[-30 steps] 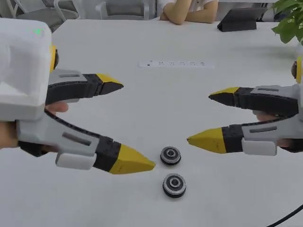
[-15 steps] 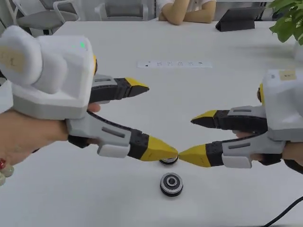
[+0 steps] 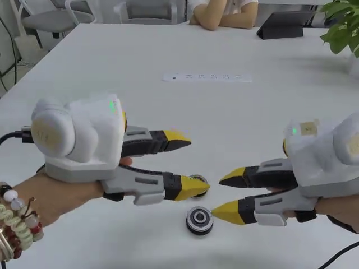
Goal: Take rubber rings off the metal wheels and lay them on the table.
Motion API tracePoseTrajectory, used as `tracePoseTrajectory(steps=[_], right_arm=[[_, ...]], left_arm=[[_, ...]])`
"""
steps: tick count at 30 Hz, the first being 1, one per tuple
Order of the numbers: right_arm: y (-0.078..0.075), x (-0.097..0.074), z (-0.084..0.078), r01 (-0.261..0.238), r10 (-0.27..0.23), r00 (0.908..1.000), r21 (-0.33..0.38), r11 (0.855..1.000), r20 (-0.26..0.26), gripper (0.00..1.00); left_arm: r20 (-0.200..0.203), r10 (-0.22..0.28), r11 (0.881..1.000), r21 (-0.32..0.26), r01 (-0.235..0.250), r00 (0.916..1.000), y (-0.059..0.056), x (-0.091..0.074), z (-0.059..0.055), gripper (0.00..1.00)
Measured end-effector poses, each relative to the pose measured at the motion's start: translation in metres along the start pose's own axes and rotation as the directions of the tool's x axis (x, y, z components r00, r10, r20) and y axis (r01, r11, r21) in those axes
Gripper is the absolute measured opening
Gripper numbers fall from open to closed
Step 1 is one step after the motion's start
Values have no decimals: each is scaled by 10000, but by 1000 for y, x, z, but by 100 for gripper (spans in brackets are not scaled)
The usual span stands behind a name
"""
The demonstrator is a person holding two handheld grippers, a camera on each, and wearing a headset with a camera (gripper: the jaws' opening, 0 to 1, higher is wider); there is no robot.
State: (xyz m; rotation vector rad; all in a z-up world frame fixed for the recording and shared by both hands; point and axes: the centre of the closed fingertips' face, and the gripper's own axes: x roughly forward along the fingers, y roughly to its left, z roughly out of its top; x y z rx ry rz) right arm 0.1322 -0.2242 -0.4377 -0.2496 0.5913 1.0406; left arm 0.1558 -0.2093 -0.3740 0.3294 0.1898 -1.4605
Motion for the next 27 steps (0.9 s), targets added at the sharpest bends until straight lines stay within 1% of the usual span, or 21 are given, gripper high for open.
tracePoseTrajectory(steps=[1, 2, 5, 8, 12, 14, 15, 17, 20, 21, 24, 25, 27], right_arm=[[0, 1, -3, 4, -4, 10000, -6, 10000, -79, 33], [0, 3, -5, 20, -20, 9999, 10, 10000, -163, 33], [0, 6, -10, 98, -97, 9993, 5, 10000, -351, 33], [4, 10, -15, -18, 13, 9982, -71, 10000, -591, 31], [11, 15, -21, -175, 150, 9961, -286, 9994, -873, 29], [12, 18, -23, -201, 168, 9950, -331, 9993, -983, 28], [13, 19, -24, -214, 178, 9945, -345, 9992, -1028, 28], [13, 20, -26, -178, 132, 9937, -404, 9990, -1116, 28], [12, 21, -26, -135, 91, 9936, -385, 9992, -1122, 27], [12, 21, -26, -129, 89, 9935, -348, 9993, -1138, 27], [13, 23, -29, -147, 96, 9922, -405, 9991, -1246, 26], [14, 23, -30, -165, 111, 9917, -409, 9990, -1285, 26], [14, 25, -31, -172, 129, 9914, -321, 9993, -1301, 25]], left_arm=[[-215, 29, 10000, 47, -28, 9998, 0, 1, -5, 39], [-532, 66, 9998, 189, -56, 9986, 0, 2, -13, 39], [-717, -131, 9998, 106, 139, 9973, -7, 6, -21, 38], [-814, -425, 9991, -91, 419, 9958, -13, 10, -26, 35], [-1058, -724, 9973, 54, 734, 9917, -23, 17, -33, 32], [-1262, -885, 9959, 51, 899, 9880, -27, 19, -38, 30], [-1500, -1056, 9940, 136, 1088, 9830, -32, 21, -44, 29], [-1851, -1084, 9923, 393, 1176, 9767, -34, 23, -51, 28], [-1902, -1076, 9929, 300, 1153, 9758, -35, 28, -54, 26], [-1908, -1104, 9933, 130, 1150, 9754, -36, 29, -56, 26], [-2109, -1133, 9923, 243, 1211, 9709, -38, 31, -62, 24], [-2141, -1103, 9927, 250, 1184, 9706, -38, 32, -64, 23], [-2274, -1135, 9925, 182, 1207, 9672, -39, 33, -68, 22]])
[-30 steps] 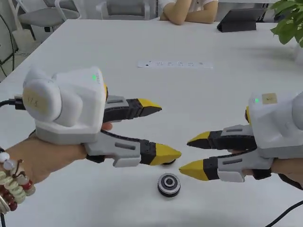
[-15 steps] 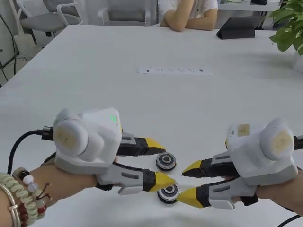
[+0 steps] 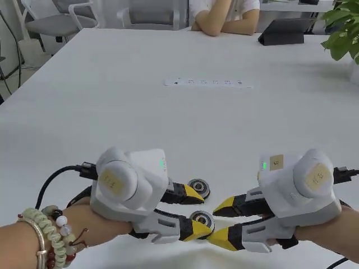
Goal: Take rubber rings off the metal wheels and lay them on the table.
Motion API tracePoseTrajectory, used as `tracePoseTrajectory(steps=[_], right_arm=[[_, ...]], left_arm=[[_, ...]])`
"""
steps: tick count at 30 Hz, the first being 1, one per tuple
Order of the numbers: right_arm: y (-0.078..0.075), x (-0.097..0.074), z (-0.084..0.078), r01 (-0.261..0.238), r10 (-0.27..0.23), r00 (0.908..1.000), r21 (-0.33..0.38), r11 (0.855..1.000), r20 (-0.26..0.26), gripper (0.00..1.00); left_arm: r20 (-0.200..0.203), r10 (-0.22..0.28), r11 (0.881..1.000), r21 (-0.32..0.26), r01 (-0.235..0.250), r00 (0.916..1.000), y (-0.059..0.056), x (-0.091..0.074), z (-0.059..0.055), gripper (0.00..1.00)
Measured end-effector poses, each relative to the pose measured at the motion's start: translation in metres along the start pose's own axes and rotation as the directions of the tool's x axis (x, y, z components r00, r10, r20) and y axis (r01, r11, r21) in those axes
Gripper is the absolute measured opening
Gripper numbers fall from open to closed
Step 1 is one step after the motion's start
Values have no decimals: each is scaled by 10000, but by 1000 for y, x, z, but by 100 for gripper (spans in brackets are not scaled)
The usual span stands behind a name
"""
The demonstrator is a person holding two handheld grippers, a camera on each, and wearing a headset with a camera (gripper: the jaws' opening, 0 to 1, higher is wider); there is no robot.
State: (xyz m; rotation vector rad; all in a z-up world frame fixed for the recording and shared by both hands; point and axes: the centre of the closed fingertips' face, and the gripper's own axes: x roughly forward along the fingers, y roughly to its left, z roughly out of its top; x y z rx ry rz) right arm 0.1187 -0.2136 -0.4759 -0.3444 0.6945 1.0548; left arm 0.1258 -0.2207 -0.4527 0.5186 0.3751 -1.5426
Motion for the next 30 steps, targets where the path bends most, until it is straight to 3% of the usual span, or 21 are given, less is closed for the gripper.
tracePoseTrajectory(steps=[3, 9, 22, 30], right_arm=[[-1, 0, -1, 64, -64, 10000, 34, 10000, -35, 24], [-3, 1, -1, 143, -143, 9999, 152, 9998, 22, 21], [-1, 5, -3, 110, -109, 9999, 132, 9999, -36, 20], [-1, 4, -2, 121, -121, 9999, 19, 9999, -22, 19]], left_arm=[[-222, 65, 9999, 131, -62, 9997, 2, 0, -5, 22], [-61, 249, 9996, -125, -249, 9997, 7, -2, -4, 16], [-190, 17, 10000, -71, -18, 9998, -1, 1, -8, 8], [-228, 3, 9998, -211, -7, 9997, 0, 0, -8, 8]])
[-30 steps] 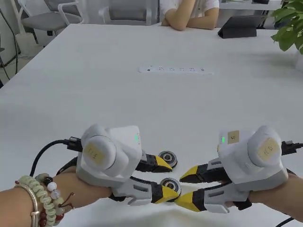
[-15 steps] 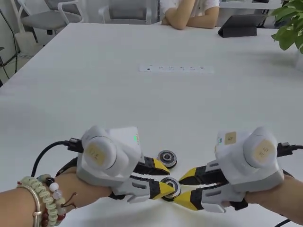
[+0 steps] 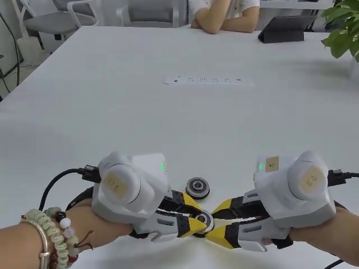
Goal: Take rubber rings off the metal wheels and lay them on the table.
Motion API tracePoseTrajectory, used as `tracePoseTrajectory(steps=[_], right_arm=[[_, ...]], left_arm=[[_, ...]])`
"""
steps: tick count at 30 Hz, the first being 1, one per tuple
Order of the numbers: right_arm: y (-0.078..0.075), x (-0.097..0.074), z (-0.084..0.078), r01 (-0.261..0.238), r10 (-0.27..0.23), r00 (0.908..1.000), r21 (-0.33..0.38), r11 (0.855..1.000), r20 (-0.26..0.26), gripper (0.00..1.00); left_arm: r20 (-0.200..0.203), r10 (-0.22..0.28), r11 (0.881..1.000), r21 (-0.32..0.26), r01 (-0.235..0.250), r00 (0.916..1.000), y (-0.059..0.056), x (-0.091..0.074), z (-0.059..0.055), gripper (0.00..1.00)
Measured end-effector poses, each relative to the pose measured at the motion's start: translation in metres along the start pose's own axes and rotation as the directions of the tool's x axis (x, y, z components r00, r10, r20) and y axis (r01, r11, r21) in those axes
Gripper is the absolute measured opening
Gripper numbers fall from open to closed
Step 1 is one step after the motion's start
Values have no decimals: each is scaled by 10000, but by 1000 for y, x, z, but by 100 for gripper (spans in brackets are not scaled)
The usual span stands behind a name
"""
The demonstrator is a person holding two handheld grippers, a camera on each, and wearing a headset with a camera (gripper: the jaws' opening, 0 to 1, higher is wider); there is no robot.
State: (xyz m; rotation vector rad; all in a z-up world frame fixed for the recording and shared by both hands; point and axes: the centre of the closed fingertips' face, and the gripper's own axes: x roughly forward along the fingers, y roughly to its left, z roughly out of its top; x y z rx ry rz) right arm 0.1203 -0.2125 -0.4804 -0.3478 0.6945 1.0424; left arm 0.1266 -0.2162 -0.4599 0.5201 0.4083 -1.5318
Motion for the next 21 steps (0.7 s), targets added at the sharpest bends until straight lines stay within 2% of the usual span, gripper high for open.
tracePoseTrajectory(steps=[5, 14, 18, 21], right_arm=[[0, -1, 0, -50, 50, 10000, 62, 10000, -2, 18], [-1, -2, -2, -111, 112, 9999, 264, 9996, -34, 15], [-2, -2, -6, -90, 96, 9997, 300, 9995, -202, 6], [-2, -2, -6, -83, 90, 9998, 355, 9993, -182, 5]], left_arm=[[18, 11, 9999, 125, -11, 10000, 0, 0, 0, 8], [90, 37, 10000, -53, -37, 10000, 0, 0, 0, 8], [137, 46, 9998, -209, -43, 9999, 1, 0, 0, 8], [132, 47, 9998, -208, -44, 9999, 1, 0, 0, 8]])
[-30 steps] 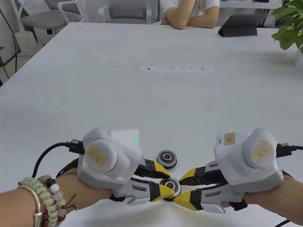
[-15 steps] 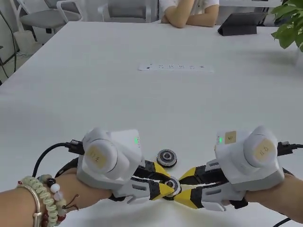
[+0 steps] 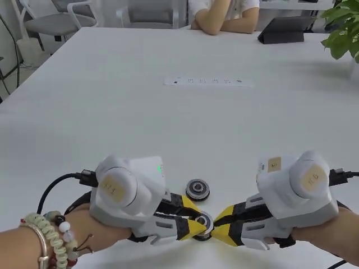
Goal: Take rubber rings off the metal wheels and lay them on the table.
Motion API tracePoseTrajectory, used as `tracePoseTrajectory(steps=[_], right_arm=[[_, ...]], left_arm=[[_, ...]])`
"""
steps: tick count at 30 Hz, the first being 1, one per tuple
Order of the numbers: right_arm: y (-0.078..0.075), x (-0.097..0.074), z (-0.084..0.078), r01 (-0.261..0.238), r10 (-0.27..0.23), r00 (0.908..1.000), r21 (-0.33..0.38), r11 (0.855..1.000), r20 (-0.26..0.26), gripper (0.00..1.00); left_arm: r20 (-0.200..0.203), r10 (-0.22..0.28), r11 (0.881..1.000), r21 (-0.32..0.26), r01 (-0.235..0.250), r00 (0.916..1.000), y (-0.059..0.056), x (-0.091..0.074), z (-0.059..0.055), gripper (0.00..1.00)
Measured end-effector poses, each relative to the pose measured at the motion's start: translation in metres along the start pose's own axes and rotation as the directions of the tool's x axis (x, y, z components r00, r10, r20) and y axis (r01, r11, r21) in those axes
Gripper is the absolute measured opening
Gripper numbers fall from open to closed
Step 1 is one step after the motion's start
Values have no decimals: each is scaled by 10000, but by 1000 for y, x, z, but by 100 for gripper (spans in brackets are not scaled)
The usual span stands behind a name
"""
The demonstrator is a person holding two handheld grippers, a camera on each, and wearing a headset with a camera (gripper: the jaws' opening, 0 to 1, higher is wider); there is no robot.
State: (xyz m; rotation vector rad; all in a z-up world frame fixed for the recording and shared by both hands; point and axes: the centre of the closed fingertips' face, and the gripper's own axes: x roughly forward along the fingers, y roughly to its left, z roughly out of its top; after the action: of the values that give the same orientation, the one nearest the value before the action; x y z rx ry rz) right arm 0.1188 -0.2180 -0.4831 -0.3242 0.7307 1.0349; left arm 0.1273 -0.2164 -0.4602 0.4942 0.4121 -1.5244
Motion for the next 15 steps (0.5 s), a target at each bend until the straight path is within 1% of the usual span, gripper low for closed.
tracePoseTrajectory(steps=[4, 8, 10, 12, 15], right_arm=[[-1, 0, 0, 104, -104, 9999, -113, 9999, -31, 3], [-4, 0, 1, 318, -320, 9995, -319, 9990, -67, 1], [-5, 1, 2, 459, -465, 9988, -452, 9979, -134, 0], [-10, 0, 3, 721, -730, 9972, -484, 9962, -174, 0], [-12, 0, 4, 854, -866, 9959, -423, 9954, -253, 0]], left_arm=[[6, 30, 10000, -33, -30, 10000, 1, 0, 0, 8], [12, 62, 10000, -60, -62, 10000, 2, 0, -1, 8], [18, 100, 9999, -63, -99, 9999, 2, 1, -1, 8], [14, 128, 9999, -70, -128, 9999, 2, 1, -1, 8], [10, 187, 9998, -60, -187, 9998, 3, 1, -1, 8]])
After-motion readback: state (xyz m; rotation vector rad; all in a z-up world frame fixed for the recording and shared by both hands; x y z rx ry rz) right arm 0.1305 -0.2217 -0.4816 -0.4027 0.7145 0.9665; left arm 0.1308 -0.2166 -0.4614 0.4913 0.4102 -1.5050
